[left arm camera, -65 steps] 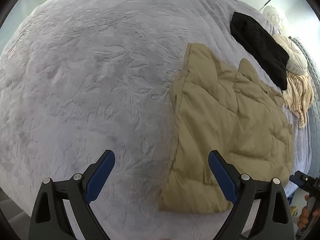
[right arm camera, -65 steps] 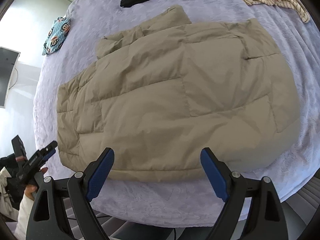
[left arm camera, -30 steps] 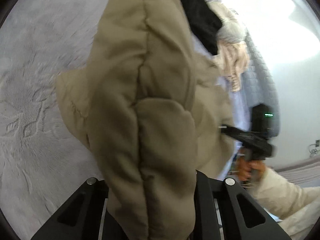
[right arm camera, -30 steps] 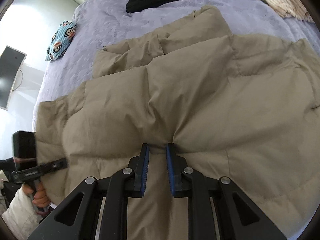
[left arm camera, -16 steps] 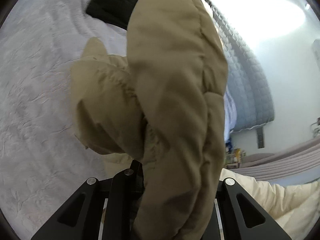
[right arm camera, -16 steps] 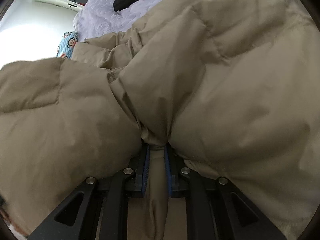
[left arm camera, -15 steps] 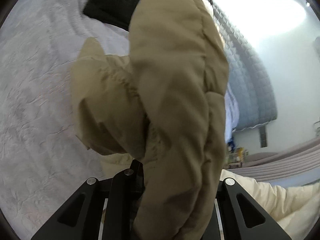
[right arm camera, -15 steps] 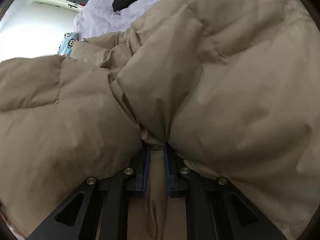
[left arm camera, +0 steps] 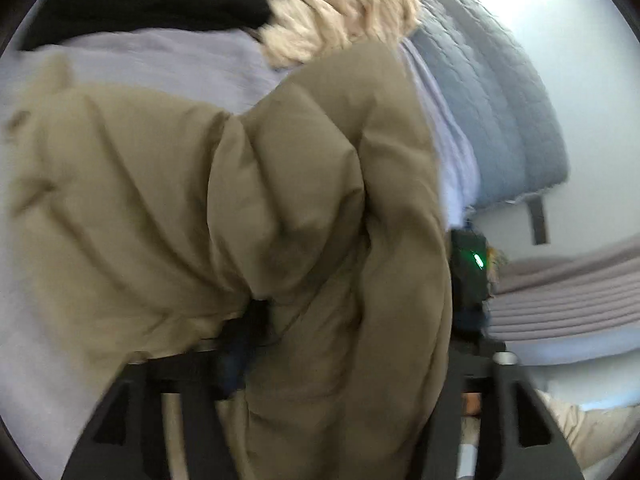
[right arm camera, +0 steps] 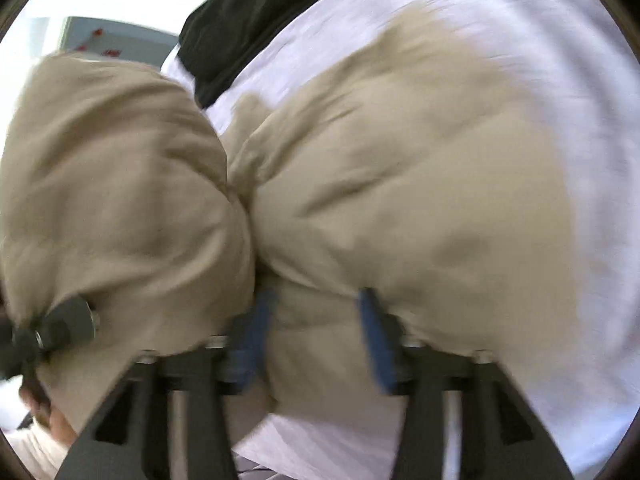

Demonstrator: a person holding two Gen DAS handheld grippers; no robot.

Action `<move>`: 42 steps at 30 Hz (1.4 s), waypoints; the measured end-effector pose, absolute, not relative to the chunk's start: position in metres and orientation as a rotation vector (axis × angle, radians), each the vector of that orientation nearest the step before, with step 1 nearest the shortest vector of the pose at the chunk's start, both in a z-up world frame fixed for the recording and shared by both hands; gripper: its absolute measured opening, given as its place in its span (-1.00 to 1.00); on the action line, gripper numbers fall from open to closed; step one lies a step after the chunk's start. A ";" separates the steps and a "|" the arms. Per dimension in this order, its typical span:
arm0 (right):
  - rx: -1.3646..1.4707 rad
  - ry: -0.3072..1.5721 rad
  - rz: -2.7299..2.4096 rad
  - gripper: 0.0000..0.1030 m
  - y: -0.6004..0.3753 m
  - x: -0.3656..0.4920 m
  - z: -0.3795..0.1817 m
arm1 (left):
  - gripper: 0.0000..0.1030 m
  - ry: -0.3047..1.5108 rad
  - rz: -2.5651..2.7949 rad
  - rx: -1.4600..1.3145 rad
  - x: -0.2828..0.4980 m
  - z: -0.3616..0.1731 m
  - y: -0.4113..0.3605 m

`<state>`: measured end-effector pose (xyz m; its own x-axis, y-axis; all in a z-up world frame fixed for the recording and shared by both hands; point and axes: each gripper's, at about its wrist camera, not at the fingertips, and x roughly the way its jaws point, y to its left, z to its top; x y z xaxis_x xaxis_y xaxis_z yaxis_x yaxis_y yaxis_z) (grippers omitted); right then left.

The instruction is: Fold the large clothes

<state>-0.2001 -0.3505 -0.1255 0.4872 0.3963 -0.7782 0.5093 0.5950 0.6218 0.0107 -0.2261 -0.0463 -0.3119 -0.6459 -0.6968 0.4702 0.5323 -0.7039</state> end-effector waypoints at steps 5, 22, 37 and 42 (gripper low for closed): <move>0.976 1.084 -0.129 0.60 -0.362 -0.255 -0.110 | 0.33 1.558 -1.145 -0.145 0.019 -0.091 -0.278; 0.916 0.999 -0.211 -0.73 -0.341 -0.241 -0.092 | 0.33 1.179 -0.959 0.051 0.026 -0.004 -0.253; 1.010 1.064 -0.347 -0.67 -0.397 -0.273 -0.164 | 0.33 1.150 -0.717 0.297 0.025 -0.105 -0.297; 1.102 1.097 -0.328 -0.42 -0.417 -0.278 -0.178 | 0.33 1.161 -0.697 0.332 0.025 -0.113 -0.312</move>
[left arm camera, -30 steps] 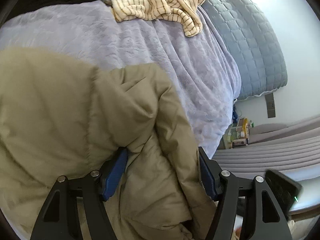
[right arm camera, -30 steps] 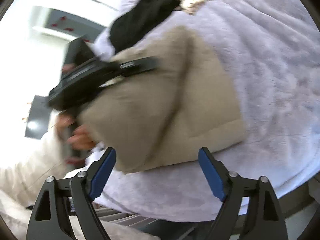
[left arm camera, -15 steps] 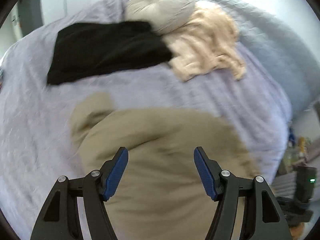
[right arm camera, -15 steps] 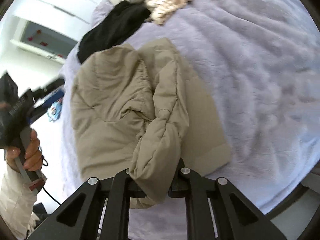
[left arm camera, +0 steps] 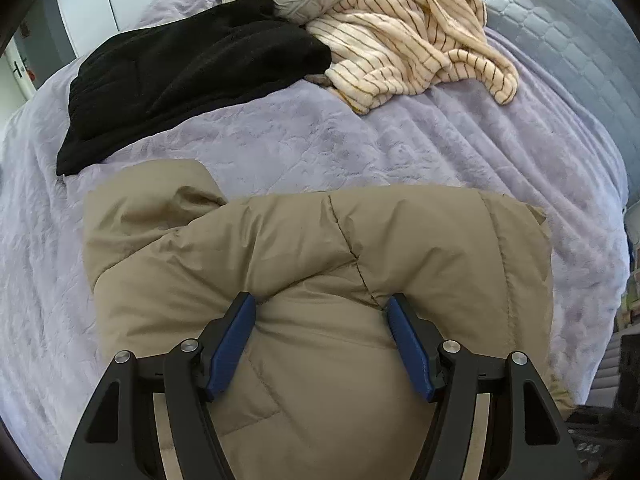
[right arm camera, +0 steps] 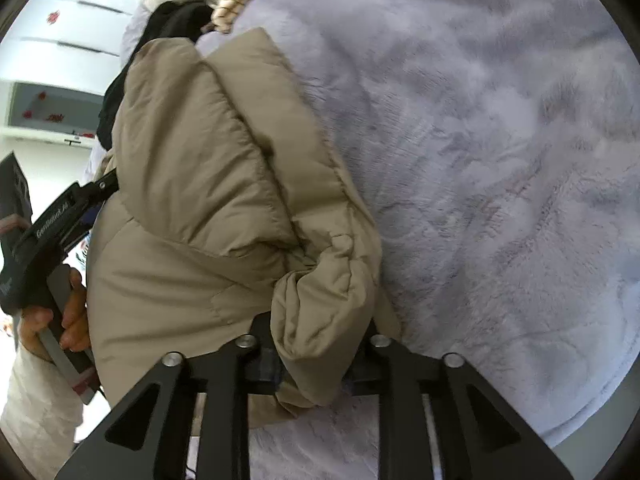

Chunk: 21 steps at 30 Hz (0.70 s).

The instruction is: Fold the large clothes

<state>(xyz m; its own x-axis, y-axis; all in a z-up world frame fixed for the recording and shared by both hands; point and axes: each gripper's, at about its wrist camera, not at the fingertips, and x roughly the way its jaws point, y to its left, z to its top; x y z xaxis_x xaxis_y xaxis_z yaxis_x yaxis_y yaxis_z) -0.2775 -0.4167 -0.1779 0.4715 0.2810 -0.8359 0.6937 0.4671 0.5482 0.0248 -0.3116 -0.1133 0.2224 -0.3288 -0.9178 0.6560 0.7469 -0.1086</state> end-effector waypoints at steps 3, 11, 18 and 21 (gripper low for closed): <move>1.045 1.140 -0.345 -0.16 -0.422 -0.288 -0.156 | 0.37 1.174 -0.685 0.322 0.028 -0.114 -0.307; 0.853 1.010 -0.400 -0.16 -0.445 -0.284 -0.075 | 0.37 1.190 -0.646 0.300 0.029 -0.108 -0.297; 0.769 1.029 -0.238 -0.19 -0.423 -0.234 -0.062 | 0.37 1.211 -0.575 0.253 0.024 -0.080 -0.270; 0.728 1.099 -0.167 -0.19 -0.402 -0.214 -0.079 | 0.37 1.223 -0.530 0.248 0.015 -0.066 -0.251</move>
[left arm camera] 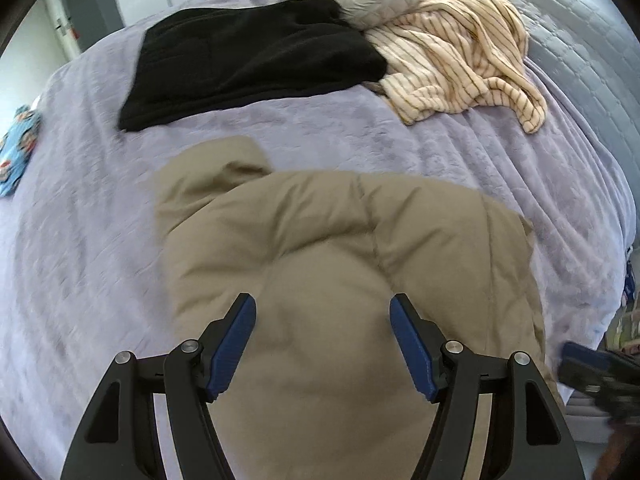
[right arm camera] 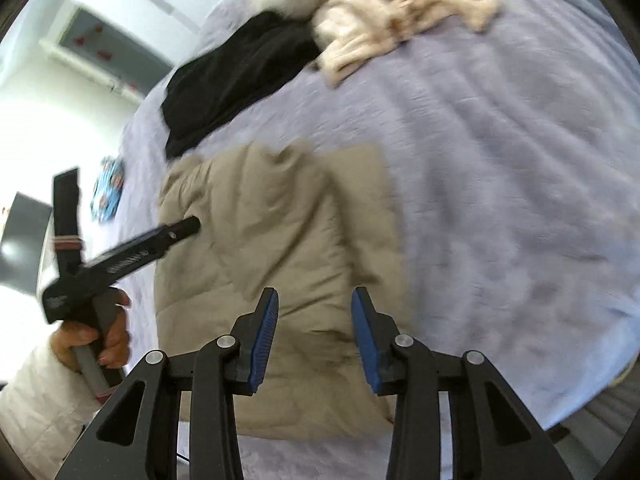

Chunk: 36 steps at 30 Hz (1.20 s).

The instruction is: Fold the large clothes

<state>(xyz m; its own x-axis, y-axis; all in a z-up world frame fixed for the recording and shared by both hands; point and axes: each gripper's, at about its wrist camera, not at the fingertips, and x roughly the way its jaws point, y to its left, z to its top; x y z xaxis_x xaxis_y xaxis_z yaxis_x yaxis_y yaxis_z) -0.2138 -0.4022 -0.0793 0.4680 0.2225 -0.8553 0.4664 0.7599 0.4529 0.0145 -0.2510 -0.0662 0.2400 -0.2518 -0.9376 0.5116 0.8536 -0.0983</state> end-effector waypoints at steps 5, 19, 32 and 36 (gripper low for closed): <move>0.667 1.254 -0.152 -0.20 -0.389 -0.201 -0.127 | 1.00 1.234 -0.430 0.206 -0.012 -0.053 -0.213; 0.647 1.287 -0.091 -0.14 -0.414 -0.230 -0.097 | 1.00 1.292 -0.293 0.116 -0.060 -0.046 -0.163; 0.700 1.277 -0.049 0.67 -0.461 -0.217 -0.095 | 1.00 1.341 -0.327 0.057 -0.046 -0.061 -0.154; 0.735 1.268 -0.027 0.71 -0.461 -0.199 -0.102 | 1.00 1.394 -0.394 -0.048 -0.028 -0.076 -0.139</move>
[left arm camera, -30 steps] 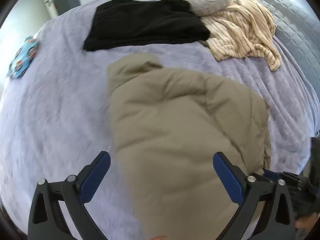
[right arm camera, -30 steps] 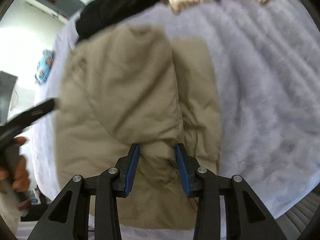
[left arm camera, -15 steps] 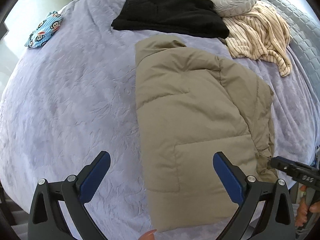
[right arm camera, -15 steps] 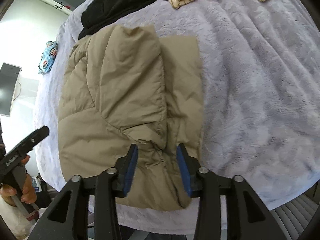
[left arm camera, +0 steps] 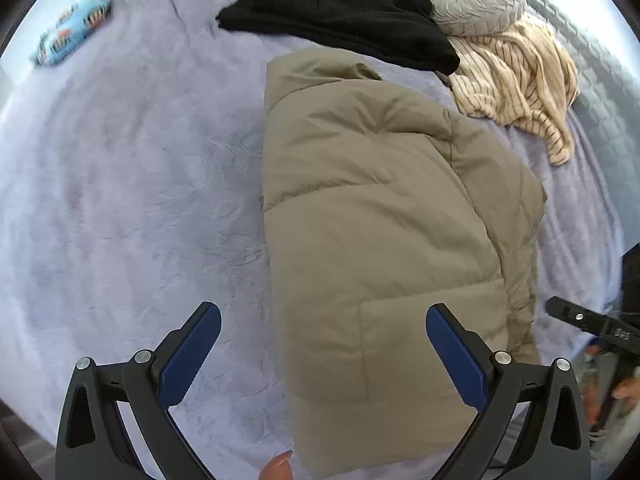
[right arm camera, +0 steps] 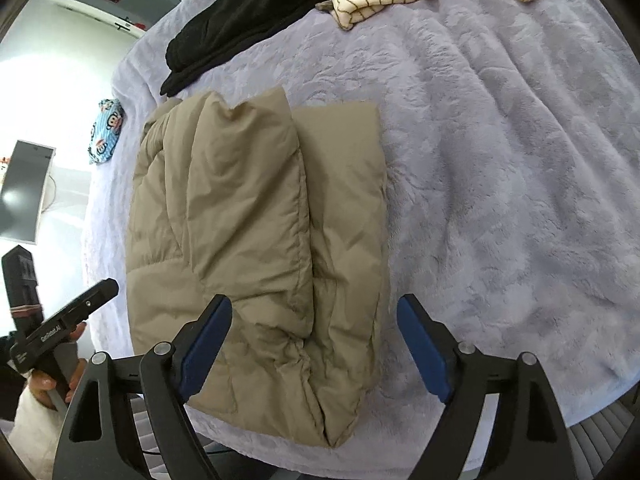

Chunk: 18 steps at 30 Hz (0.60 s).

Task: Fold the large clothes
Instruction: 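Grasp the folded jacket bundle with both tools and lift it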

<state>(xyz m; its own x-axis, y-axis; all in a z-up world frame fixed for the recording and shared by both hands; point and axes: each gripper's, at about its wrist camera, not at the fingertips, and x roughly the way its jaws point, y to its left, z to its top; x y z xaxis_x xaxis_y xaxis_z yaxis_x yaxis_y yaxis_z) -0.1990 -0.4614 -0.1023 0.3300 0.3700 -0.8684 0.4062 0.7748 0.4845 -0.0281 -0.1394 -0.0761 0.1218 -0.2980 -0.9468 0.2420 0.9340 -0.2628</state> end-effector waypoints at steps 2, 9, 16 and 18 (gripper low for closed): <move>0.769 1.265 -0.007 0.72 -0.467 -0.195 -0.108 | 0.99 1.424 -0.433 -0.106 -0.019 -0.085 -0.133; 0.835 1.286 0.050 0.72 -0.483 -0.185 -0.131 | 0.99 1.528 -0.617 -0.355 0.012 -0.122 -0.114; 0.861 1.340 0.169 0.73 -0.485 -0.167 -0.163 | 0.99 1.586 -0.727 -0.481 0.031 -0.164 -0.119; 0.866 1.362 0.185 0.75 -0.488 -0.162 -0.175 | 1.00 1.587 -0.744 -0.486 0.034 -0.171 -0.124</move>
